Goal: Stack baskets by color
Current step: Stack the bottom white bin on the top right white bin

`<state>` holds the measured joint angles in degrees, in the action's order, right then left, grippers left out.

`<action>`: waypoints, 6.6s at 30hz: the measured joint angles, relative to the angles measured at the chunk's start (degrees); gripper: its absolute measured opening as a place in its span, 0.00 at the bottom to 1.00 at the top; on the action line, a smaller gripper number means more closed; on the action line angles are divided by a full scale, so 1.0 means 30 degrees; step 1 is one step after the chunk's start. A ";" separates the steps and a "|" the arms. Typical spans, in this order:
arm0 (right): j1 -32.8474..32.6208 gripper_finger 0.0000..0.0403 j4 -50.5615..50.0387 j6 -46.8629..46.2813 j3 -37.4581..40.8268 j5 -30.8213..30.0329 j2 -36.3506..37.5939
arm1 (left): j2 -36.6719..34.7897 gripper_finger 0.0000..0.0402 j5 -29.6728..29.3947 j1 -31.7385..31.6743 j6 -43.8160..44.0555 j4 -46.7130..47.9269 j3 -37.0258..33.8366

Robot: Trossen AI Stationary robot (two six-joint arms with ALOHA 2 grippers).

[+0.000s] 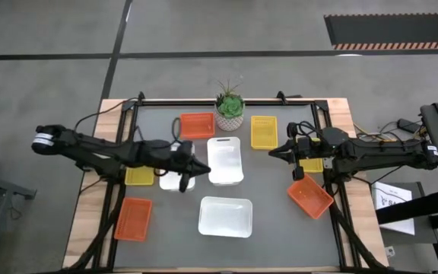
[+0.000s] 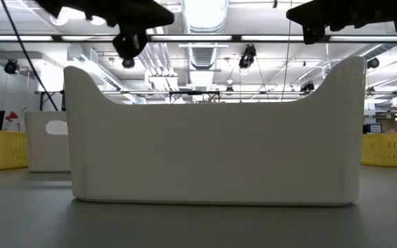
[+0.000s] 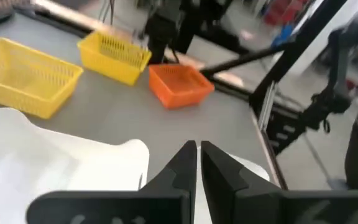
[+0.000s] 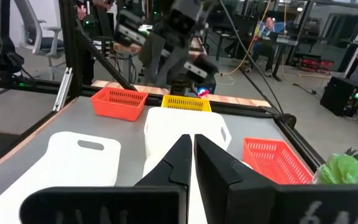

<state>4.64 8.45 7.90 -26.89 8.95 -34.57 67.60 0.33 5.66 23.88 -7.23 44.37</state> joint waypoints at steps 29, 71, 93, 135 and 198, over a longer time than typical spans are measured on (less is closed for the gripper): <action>0.0000 0.03 -0.1779 -0.0785 -0.0007 0.0015 0.0772 | 1.0156 0.04 0.1403 0.2521 -0.3390 1.5764 1.3171; -0.0007 0.03 -0.3586 -0.1637 -0.0007 0.0015 0.0743 | 1.4146 0.16 0.1857 0.1309 -0.7870 1.0311 1.1592; -0.0007 0.03 -0.6914 -0.2360 0.0000 0.0022 0.2285 | 0.7401 0.00 -0.7342 0.1258 0.9010 1.1333 1.2025; -0.0007 0.03 -0.9503 -0.4283 0.0322 -0.1355 0.6251 | 0.9032 0.00 -0.8839 -0.0845 2.7240 2.0095 1.1740; 0.0000 0.03 -0.5361 -0.3250 0.0686 -0.1515 0.3651 | 0.9025 0.00 -0.9062 -0.0704 2.2775 1.8646 1.2081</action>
<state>4.64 -7.63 -1.85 -24.84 4.40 -23.62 94.67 -26.85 3.55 92.20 48.71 80.62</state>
